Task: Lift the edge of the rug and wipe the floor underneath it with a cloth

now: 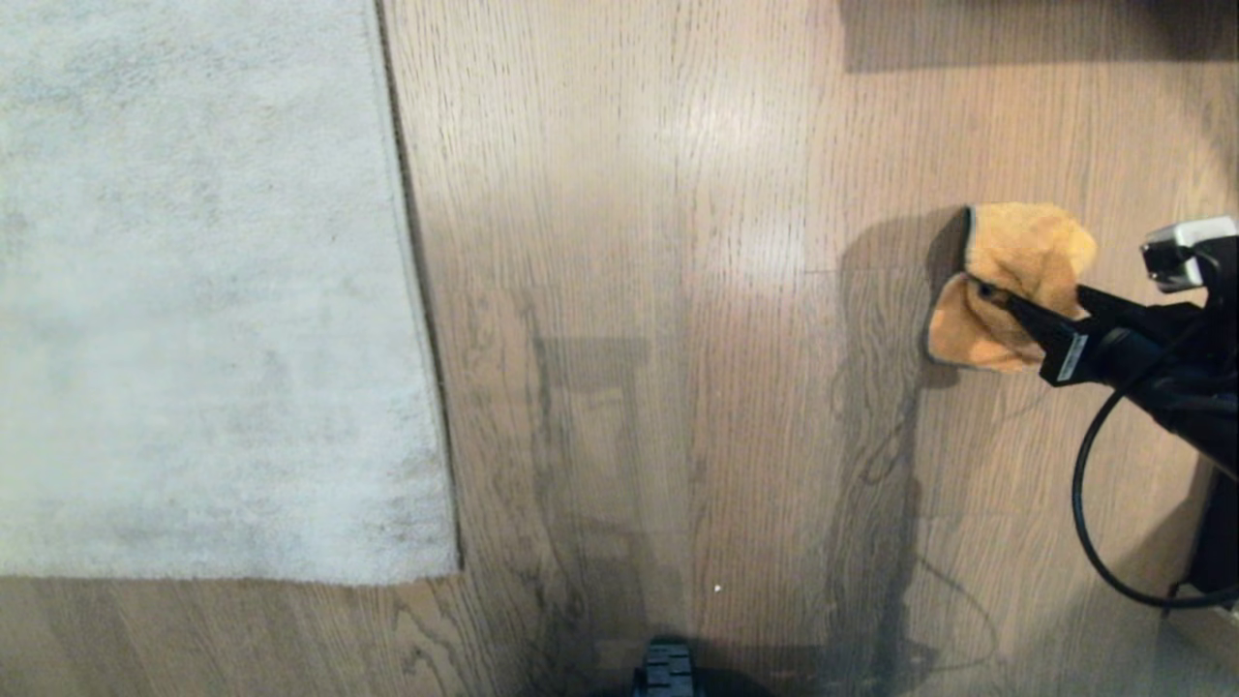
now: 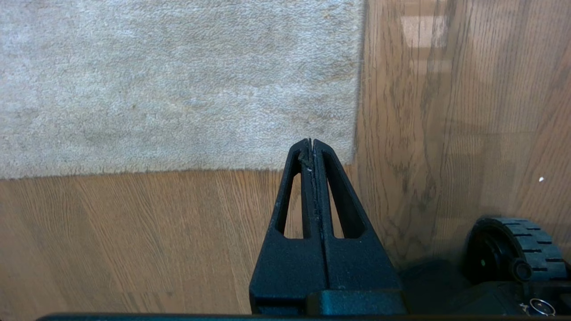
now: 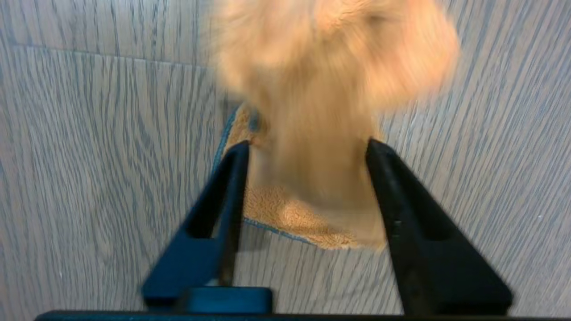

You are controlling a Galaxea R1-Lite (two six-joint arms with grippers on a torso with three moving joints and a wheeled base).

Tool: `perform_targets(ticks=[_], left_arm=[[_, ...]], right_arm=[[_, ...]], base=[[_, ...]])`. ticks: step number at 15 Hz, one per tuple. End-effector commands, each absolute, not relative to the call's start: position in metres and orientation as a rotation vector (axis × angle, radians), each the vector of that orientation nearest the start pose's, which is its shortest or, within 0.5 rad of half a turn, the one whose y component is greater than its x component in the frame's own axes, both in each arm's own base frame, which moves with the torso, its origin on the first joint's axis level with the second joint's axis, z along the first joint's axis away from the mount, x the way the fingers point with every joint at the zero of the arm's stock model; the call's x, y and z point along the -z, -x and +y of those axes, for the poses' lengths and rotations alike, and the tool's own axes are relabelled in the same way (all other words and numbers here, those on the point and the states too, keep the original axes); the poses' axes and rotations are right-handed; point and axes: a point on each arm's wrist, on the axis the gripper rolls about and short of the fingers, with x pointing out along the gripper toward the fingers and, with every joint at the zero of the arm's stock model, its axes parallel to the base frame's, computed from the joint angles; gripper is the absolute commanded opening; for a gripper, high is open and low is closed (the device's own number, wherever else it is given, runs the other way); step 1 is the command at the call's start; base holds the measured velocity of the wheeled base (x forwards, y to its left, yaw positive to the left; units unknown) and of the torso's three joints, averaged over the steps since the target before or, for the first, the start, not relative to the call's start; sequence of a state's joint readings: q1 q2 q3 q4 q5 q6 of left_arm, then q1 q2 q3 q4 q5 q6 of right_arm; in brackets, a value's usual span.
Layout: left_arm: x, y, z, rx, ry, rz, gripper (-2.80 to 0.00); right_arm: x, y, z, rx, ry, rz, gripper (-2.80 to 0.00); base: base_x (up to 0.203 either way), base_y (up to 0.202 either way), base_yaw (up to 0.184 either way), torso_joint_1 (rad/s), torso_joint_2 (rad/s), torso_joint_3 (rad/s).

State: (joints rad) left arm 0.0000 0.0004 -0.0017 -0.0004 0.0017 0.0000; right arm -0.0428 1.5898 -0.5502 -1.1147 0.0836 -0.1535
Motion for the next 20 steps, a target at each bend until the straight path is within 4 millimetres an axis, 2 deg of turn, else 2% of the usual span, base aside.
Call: perform_targets(ticks=[1, 5, 13, 20], left_arm=[[-0.076, 0.023, 0.0, -0.002, 0.0, -0.003, -2.8], [-0.076, 0.023, 0.0, -0.002, 0.0, -0.003, -2.8], [-0.076, 0.023, 0.0, -0.002, 0.0, -0.002, -2.8], [-0.076, 0.023, 0.0, -0.002, 0.0, -0.003, -2.8]], right_arm=[[-0.195, -0.259, -0.009, -0.035, 0.16, -0.081, 0.0], [-0.195, -0.252, -0.009, -0.035, 0.164, -0.08, 0.0], [-0.173, -0.211, -0.003, -0.065, 0.181, -0.004, 0.0], [-0.162, -0.187, 0.001, -0.081, 0.217, 0.018, 0.0]], base=[[0.0, 0.0, 0.0, 0.0, 0.0, 0.0], [0.0, 0.0, 0.0, 0.0, 0.0, 0.0], [0.0, 0.0, 0.0, 0.0, 0.0, 0.0], [0.0, 0.0, 0.0, 0.0, 0.0, 0.0]])
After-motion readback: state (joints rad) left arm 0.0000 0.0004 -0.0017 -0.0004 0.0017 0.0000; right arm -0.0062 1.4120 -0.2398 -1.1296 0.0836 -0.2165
